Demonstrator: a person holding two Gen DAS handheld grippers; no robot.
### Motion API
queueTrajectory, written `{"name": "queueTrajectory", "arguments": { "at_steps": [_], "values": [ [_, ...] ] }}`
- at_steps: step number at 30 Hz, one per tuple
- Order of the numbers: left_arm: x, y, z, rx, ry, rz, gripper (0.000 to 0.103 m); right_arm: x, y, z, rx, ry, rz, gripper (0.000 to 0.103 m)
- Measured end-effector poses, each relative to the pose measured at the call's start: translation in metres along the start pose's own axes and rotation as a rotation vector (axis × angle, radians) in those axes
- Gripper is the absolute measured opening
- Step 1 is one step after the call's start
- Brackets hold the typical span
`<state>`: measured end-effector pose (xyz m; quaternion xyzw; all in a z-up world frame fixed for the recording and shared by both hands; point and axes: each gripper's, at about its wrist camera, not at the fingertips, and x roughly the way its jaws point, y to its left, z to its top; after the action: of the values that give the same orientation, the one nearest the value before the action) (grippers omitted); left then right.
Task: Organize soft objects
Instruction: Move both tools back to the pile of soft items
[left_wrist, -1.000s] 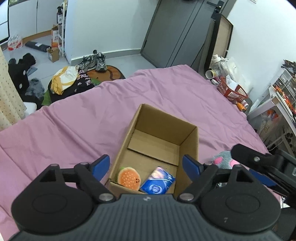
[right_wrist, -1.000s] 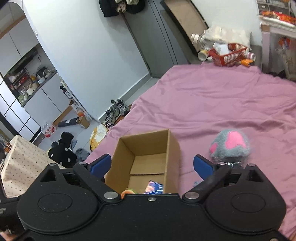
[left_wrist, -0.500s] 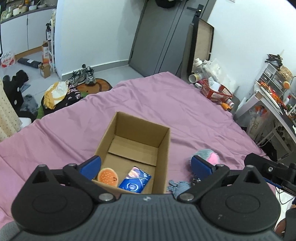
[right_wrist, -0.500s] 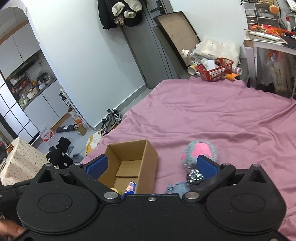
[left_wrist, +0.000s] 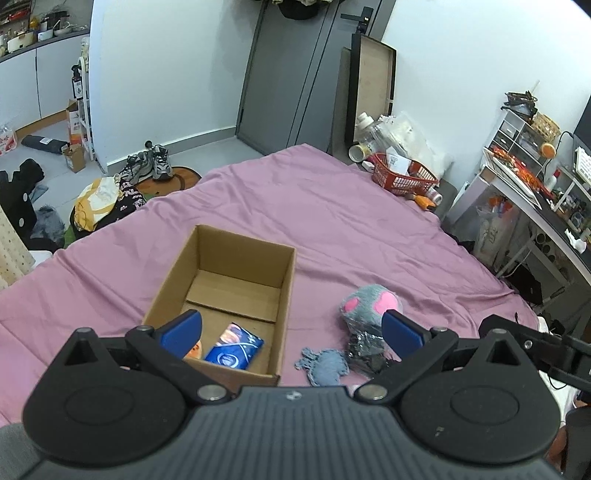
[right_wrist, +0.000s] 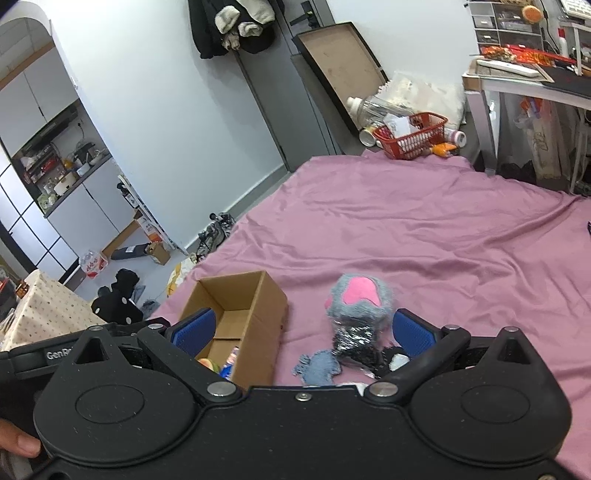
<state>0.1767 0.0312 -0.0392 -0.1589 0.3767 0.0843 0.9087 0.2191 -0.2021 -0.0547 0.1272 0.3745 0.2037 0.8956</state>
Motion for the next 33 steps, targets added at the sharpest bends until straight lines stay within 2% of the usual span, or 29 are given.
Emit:
{"name": "queueTrajectory", "arguments": {
  "at_steps": [4,19,33],
  "values": [
    [0.001,-0.014,-0.006,0.03,0.0,0.003,0.103,0.0,-0.015,-0.004,0.022,0.025,-0.003,0.103],
    [0.03,-0.052,-0.031,0.105,0.093,0.028,0.102,0.026,-0.073,-0.029,0.168,0.086,0.002,0.103],
    [0.081,-0.075,-0.063,0.058,0.161,-0.003,0.099,0.054,-0.119,-0.04,0.311,0.126,0.025,0.102]
  ]
}}
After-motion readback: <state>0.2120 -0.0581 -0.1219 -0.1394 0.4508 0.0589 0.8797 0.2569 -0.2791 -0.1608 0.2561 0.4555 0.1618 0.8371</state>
